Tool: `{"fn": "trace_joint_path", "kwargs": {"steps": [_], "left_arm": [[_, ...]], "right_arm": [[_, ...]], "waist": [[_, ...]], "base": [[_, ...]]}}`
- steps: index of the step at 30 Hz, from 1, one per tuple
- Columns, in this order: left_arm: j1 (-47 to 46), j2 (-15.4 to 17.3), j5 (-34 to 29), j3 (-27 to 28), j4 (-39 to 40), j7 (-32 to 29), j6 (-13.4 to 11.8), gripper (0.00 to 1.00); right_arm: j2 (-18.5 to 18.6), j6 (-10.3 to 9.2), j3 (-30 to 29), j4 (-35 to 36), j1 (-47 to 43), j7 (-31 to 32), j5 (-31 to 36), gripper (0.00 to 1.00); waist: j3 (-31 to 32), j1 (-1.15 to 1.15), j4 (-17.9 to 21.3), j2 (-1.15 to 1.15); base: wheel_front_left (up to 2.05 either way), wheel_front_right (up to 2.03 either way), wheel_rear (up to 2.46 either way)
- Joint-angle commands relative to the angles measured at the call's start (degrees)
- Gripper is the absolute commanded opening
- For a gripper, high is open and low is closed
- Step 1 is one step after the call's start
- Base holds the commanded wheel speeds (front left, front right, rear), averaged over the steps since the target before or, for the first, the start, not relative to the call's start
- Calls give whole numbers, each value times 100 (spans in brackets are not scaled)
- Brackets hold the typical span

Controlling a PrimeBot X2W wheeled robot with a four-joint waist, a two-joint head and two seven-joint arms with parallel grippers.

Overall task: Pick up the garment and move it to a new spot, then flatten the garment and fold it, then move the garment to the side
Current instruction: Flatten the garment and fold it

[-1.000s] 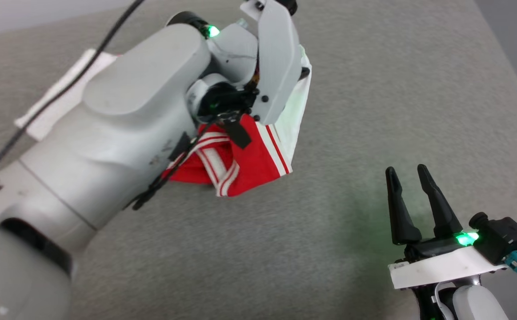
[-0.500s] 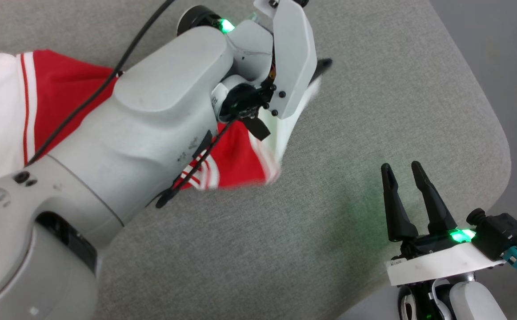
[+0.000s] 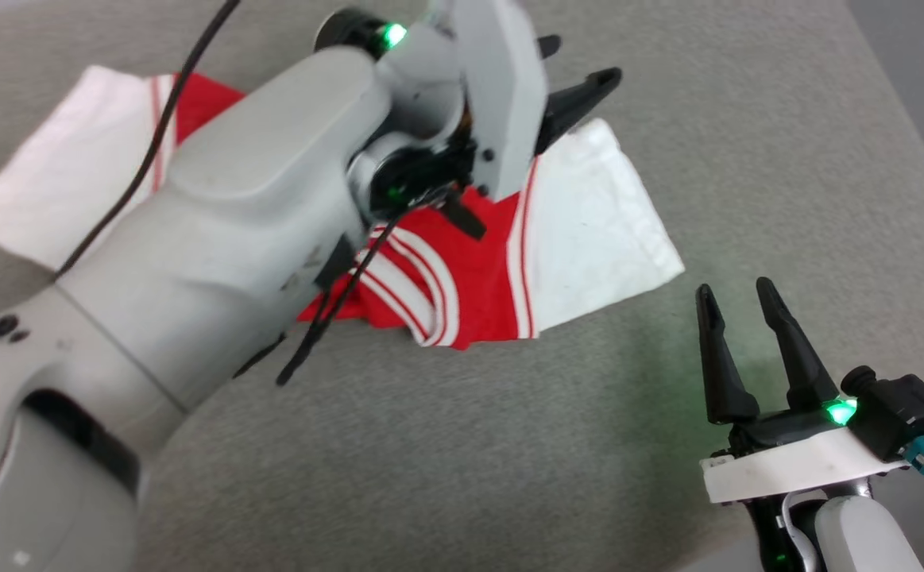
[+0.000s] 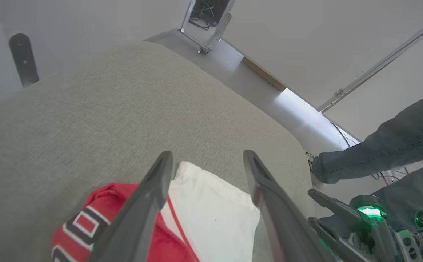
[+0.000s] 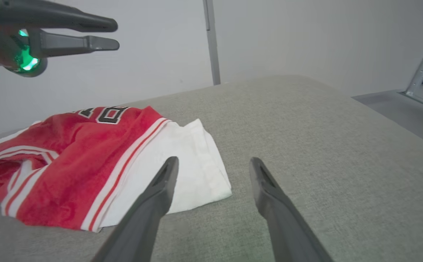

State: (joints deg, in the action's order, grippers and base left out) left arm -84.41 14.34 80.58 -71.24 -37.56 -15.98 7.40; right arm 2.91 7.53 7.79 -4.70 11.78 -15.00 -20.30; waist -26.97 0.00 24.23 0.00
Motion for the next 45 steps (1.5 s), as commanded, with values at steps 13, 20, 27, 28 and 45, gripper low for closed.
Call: {"fn": "trace_joint_path", "kwargs": {"steps": [13,20,27,28,45], "left_arm": [[2085,1217,361,147,1030,2189,11,100],[3101,1538,504,310,1329,2973,11,100],[4339,1625,-37,1279,1410,3111,10,100],[4565,1575,-214,1507,1428,3109,-22,100],[7679,448,-4074,5264,2904,3114,-736,100]], "right_arm": [[187,-8,-489,-151,-359,-24,901,100],[385,-8,-677,-53,-546,136,925,100],[513,-8,-983,194,-816,390,847,100],[536,-8,-1013,229,-856,424,832,100],[818,-8,-1320,719,-1140,1097,770,100]], "waist": [[1025,0,-1715,0],[1233,0,-2181,0],[1477,0,-2540,0],[1513,0,-2570,0],[1742,0,-2697,0]], "base": [[0,0,0],[0,0,0],[0,0,0],[0,0,0],[0,0,0]]}}
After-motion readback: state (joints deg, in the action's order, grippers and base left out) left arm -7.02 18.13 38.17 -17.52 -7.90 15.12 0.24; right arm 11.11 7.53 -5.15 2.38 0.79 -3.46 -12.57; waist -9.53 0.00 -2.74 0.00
